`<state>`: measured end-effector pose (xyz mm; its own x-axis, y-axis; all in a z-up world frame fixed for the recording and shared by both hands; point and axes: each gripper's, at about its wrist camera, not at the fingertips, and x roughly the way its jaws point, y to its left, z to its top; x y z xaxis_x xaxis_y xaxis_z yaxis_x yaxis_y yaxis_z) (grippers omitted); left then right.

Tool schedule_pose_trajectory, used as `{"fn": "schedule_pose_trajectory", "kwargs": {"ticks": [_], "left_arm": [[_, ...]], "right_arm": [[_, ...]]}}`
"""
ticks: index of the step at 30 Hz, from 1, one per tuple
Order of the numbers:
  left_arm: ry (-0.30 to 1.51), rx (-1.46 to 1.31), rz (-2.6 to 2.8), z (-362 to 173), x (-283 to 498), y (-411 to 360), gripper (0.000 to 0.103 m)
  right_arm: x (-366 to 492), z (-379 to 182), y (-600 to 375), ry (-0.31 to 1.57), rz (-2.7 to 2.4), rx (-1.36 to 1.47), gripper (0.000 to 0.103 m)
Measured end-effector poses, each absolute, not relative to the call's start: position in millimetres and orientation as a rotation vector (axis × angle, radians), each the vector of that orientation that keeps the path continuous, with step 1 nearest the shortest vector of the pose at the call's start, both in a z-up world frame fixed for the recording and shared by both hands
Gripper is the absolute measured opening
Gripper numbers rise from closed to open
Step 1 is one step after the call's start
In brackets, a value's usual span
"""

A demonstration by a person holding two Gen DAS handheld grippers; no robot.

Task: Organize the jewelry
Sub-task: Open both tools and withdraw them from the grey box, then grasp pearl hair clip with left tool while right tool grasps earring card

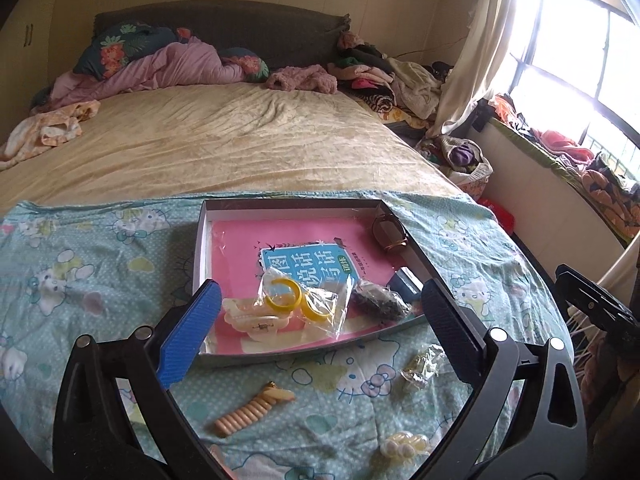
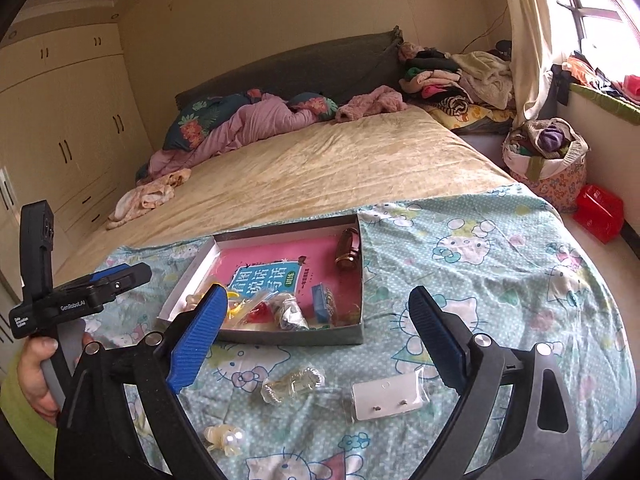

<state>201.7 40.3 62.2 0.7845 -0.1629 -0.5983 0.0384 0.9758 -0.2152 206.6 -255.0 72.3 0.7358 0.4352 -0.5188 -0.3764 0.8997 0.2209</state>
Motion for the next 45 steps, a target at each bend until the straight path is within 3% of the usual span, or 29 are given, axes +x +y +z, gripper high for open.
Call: {"fn": "schedule_pose_trajectory", "kwargs": {"ticks": [16,20,45], "left_arm": [[0.642,-0.177,-0.121,70.5,164.8,35.4,0.093],[0.646,-0.169,-0.132,69.3,158.8,30.7,0.093],[0.762,-0.079,-0.223,23.6,138.0,-13.5,0.093]], "right_arm": [[178.0,71.6,-265.7,0.594,0.431,0.095,0.092],[170.0,72.1,-268.5,0.584,0.42,0.085,0.096],[160.1,43.6,-280.0,0.66,0.352,0.039,0.098]]}}
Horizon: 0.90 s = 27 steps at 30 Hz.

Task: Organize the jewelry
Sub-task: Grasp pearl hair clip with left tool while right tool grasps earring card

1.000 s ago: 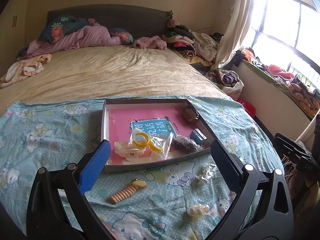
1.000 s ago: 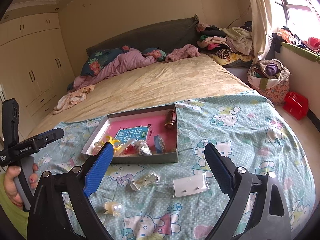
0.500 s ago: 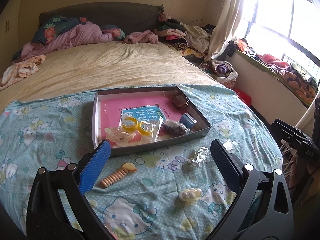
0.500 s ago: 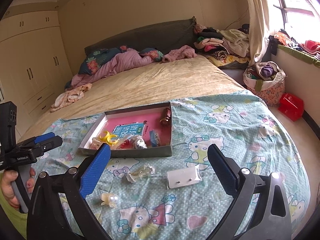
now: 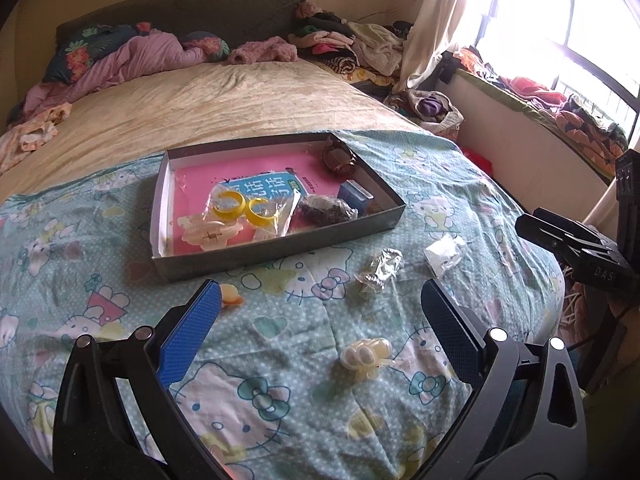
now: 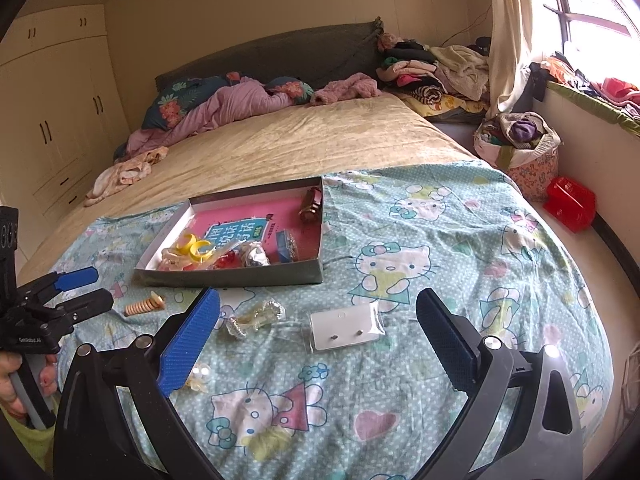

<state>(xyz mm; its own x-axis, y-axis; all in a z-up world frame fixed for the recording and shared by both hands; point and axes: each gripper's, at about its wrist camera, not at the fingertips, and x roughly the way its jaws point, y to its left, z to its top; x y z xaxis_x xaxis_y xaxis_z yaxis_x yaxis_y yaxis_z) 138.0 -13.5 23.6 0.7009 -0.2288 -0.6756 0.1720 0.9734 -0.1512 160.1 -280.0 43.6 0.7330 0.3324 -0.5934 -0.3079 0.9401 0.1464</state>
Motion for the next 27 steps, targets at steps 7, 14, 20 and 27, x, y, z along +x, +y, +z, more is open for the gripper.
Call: {"fn": "schedule_pose_trajectory", "kwargs": {"ticks": [7,14,20,27], "left_arm": [[0.82,-0.042,-0.254,-0.4,134.0,-27.9,0.093],[0.878,-0.018,-0.277,-22.8,131.5,-39.9,0.093],[0.921,0.002,-0.299,-41.0,133.5,-51.4,0.093],[0.953,0.009,-0.294,-62.6,142.3,-55.5,0.093]], "right_arm": [[169.7,19.7,-274.1,0.723,0.333,-0.008,0.098],[181.7,-8.2,-273.5,0.799,0.321,-0.037,0.098],[188.0,-20.2,-272.8,0.823,0.333,-0.046,0.098],[201.0,-34.9,-271.8,0.863,0.342,-0.058,0.098]]}}
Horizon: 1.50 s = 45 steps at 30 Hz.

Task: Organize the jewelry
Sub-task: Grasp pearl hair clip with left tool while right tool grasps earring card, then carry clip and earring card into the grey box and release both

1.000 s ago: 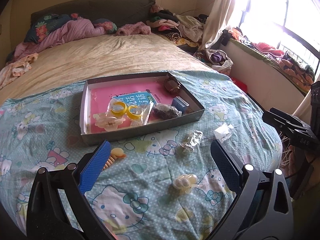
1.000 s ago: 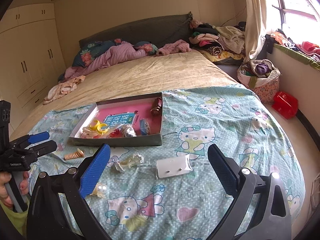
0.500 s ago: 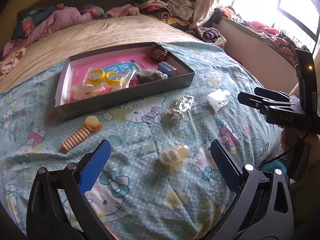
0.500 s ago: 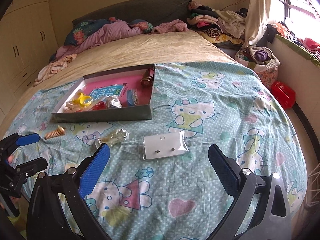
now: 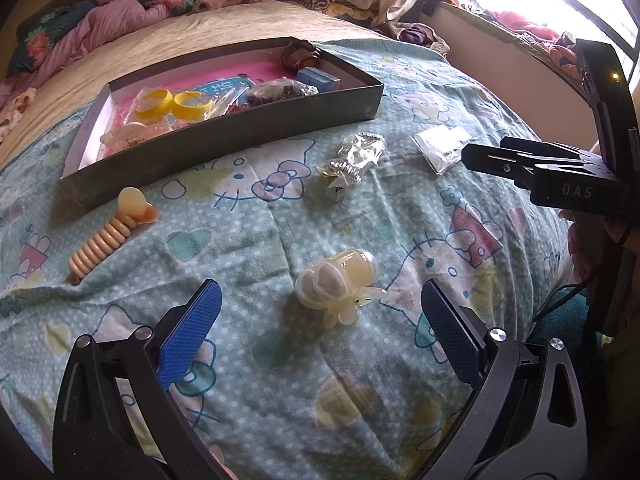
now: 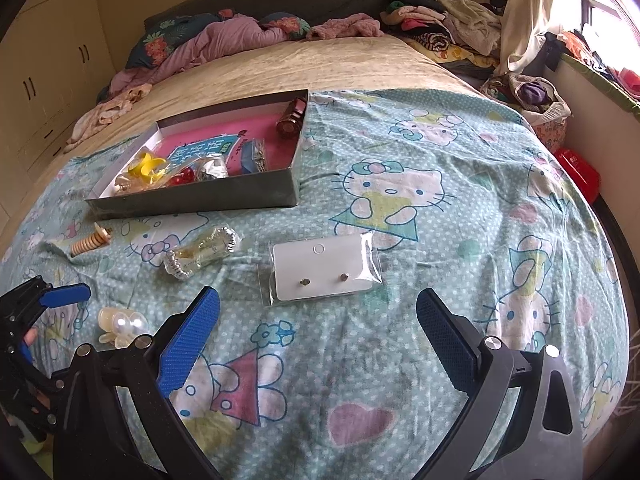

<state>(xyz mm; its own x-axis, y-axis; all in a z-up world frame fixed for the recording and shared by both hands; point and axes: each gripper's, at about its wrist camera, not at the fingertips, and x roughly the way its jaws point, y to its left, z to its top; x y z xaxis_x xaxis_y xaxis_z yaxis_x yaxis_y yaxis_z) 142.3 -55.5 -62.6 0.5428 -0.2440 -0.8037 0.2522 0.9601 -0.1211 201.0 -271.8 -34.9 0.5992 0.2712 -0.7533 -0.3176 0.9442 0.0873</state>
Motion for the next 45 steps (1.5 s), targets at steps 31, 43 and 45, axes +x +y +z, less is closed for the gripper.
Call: {"fn": "schedule_pose_trajectory", "kwargs": {"ticks": [31,43,45], "left_arm": [[0.906,0.035,-0.343,-61.0,146.4,-66.3,0.036],[0.846,0.013,-0.33,-35.9,144.4,-55.5,0.036],[0.833,0.007,-0.322,-30.7,144.3,-51.0,0.036]], "right_arm": [[252.6,-72.6,-260.1,0.931,0.348,-0.107,0.071],[210.9,-24.6,-262.4,0.797,0.424,-0.029,0.068],[205.6,-15.5,-259.7,0.777,0.432,-0.03,0.068]]}}
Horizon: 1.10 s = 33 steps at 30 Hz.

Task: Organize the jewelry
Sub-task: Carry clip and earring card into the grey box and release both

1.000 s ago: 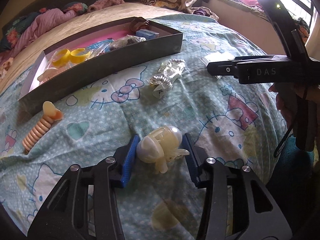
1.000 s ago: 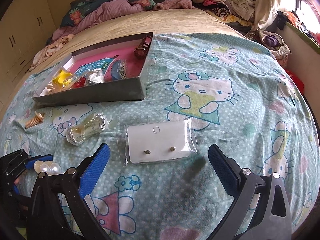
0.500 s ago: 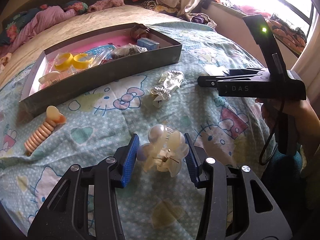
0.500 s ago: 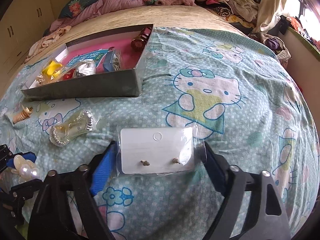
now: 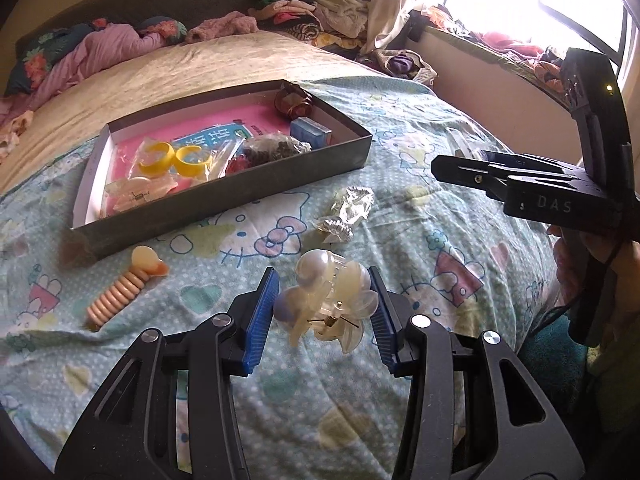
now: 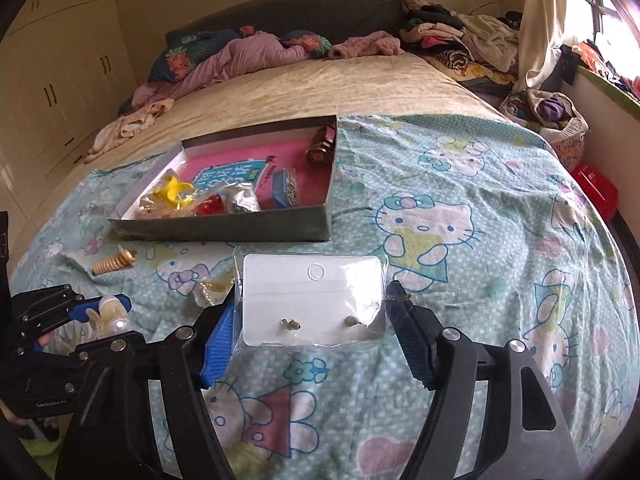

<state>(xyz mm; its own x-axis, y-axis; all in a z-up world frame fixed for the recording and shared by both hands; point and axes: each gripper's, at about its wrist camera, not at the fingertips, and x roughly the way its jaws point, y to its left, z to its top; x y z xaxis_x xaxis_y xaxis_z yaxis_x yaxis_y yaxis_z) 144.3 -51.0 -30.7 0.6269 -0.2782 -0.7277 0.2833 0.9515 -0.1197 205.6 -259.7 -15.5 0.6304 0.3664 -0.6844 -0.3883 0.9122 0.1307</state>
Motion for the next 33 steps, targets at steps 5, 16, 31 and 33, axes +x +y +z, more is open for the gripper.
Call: {"fn": "schedule_pose_trajectory", "kwargs": {"ticks": [5,16,31,33], "left_arm": [[0.808,-0.013,-0.295,-20.9,147.7,-36.5,0.036],[0.754,-0.061,-0.236,-4.8,161.3,-7.2,0.036],[0.71,-0.112,-0.141,6.3,204.6,32.3,0.036],[0.72,-0.114,-0.132,3.6,215.1,32.7,0.036]], "right_arm": [[193.1,7.4,-247.2,0.725,0.458,-0.048,0.069],[191.9,34.2,-218.0,0.671,0.496,-0.081,0.069],[218.2,39.5,-187.1,0.666,0.52,-0.127,0.069],[227.6,36.6,-183.1,0.674,0.518,-0.135,0.069]]}}
